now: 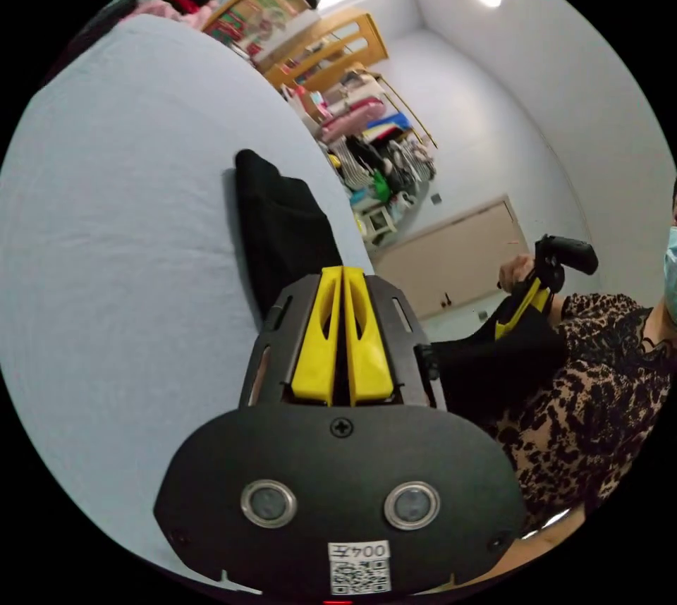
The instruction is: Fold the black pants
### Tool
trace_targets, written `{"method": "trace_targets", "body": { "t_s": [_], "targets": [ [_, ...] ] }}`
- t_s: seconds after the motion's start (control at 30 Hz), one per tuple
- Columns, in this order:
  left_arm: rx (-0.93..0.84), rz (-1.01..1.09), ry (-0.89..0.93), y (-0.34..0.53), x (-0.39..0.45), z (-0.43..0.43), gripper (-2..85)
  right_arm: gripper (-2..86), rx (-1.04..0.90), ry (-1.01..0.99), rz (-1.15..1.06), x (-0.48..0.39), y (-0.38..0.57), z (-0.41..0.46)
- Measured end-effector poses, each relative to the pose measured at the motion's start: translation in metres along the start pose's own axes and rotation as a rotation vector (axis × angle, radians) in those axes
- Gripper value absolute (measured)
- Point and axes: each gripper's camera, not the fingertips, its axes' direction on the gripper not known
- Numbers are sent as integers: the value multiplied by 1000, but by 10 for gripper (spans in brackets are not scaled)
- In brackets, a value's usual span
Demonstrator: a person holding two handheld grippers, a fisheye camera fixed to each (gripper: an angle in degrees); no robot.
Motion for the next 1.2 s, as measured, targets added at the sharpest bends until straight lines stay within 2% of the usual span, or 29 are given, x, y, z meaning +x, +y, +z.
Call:
{"method": "trace_targets", "body": {
  "t_s": [0.13, 0.27, 0.43, 0.5, 0.6, 0.87, 1.2],
  "targets": [
    [-236, 101, 92, -12, 11, 49, 1, 88, -32, 45, -6, -17, -2, -8],
    [-474, 134, 133, 11, 13, 90, 1, 87, 10, 58, 55, -2, 13, -36],
    [-536, 22, 185, 40, -9, 106, 1, 88, 69, 60, 155, 51, 44, -70],
    [-527, -45, 177, 47, -21, 105, 2, 88, 86, 48, 202, 85, 57, -81],
    [-447, -139, 260, 51, -37, 97, 2, 89, 90, 27, 251, 144, 73, -94],
    [-351, -353, 316, 48, -64, 93, 2, 94, -43, -88, 342, 306, 100, -86],
    [-144, -596, 444, 64, -85, 83, 3, 104, -39, -237, 426, 412, 147, -92]
  ]
}}
